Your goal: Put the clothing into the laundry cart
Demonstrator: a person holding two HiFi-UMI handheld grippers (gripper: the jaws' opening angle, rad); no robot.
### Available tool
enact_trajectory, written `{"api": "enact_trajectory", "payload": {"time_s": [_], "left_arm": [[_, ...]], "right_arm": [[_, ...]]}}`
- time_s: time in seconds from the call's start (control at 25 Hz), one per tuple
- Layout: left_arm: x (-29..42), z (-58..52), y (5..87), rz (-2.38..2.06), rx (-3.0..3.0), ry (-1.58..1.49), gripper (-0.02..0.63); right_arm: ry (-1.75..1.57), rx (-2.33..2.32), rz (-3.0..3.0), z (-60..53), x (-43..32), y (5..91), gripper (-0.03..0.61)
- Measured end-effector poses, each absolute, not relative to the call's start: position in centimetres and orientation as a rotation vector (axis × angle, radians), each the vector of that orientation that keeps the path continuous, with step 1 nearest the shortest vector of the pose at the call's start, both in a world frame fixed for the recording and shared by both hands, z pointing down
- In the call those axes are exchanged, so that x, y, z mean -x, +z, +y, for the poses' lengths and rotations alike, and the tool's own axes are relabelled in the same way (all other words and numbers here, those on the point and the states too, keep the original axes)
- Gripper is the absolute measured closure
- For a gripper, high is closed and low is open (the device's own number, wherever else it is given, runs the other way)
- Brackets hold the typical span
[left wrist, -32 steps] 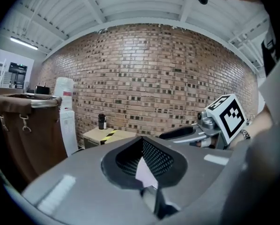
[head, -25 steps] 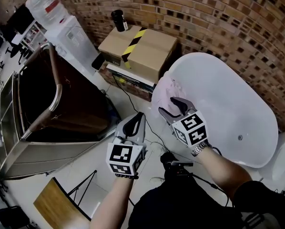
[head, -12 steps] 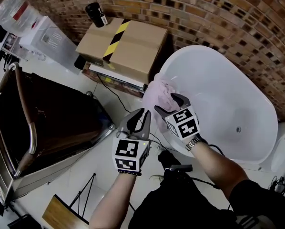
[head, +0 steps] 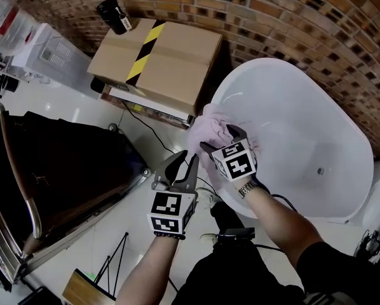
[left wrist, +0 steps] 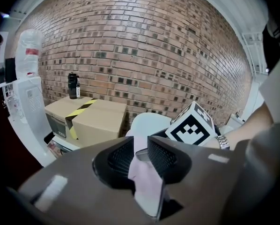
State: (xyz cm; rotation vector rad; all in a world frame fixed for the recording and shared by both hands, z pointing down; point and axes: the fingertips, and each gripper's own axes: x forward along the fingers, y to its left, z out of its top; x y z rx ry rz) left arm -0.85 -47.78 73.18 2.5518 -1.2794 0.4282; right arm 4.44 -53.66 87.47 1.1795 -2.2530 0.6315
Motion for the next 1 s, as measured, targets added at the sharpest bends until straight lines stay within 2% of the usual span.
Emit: {"api": "enact_trajectory", "payload": {"time_s": [0.4, 0.52, 0.8, 1.0], "left_arm": [[0.7, -49.6, 76.1, -1.272, -2.536, 0.426, 0.532], [0.9, -49.6, 76.3, -1.277, -2.527, 0.421, 0.532], [1.3, -49.4, 75.6, -1.297, -2.511, 0.393, 0.532], [1.5, -49.0, 74.2, -1.317, -2.501, 0.355, 0.532]], "right_arm": [[0.739, -1.157, -2.182, -55.0, -3.6, 93.4, 0.16], [0.753, -1.166, -2.171, -55.0, -3.5, 93.7, 0.213], [0.787, -1.172, -2.18, -54.4, -3.6, 92.4, 0.287], [0.751, -1.201, -2.196, -54.1, -3.9, 90.6, 0.439]]}}
